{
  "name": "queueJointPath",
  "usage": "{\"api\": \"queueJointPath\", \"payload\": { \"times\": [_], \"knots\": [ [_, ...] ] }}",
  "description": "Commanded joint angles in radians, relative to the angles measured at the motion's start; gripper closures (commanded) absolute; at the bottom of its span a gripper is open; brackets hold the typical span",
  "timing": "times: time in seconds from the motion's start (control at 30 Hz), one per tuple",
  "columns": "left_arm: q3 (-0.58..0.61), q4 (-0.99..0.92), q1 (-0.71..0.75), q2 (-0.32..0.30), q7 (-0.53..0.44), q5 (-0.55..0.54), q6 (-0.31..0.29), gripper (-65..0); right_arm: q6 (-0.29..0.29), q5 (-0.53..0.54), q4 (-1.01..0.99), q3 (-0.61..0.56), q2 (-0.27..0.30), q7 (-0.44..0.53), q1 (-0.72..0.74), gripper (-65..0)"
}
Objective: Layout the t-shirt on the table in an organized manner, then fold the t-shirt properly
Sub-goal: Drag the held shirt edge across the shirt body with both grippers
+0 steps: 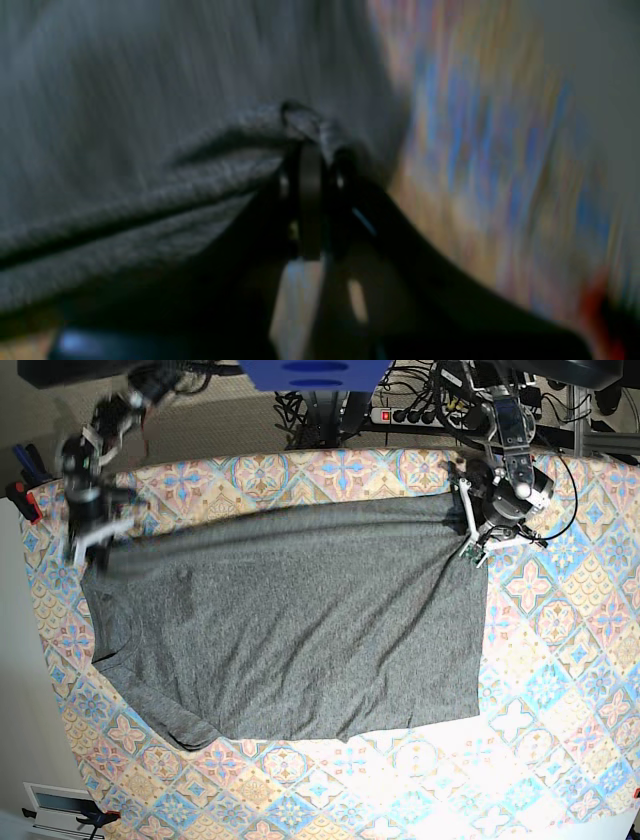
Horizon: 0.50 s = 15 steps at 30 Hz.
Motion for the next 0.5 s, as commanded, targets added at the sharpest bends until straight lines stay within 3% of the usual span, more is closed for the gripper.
{"api": "queueJointPath", "payload": {
  "times": [0.0,0.23,0.47],
  "knots": [
    [-0.005,0.03,-0.011,0.004,-0.002,0.032,0.011,-7.5,-0.01,0.01,0.021,0.007,0.015,0.022,0.008,0.0],
    [-0.005,0.053,-0.051,0.039,-0.003,0.124,0.011,-7.5,-0.01,0.002,0.016,0.007,0.015,0.022,0.019,0.0],
    [-0.002,0.052,-0.108,0.052,-0.002,0.179,0.011,-7.5,-0.01,-0.1,0.008,0.007,0.015,0.024,0.02,0.0]
  ]
}}
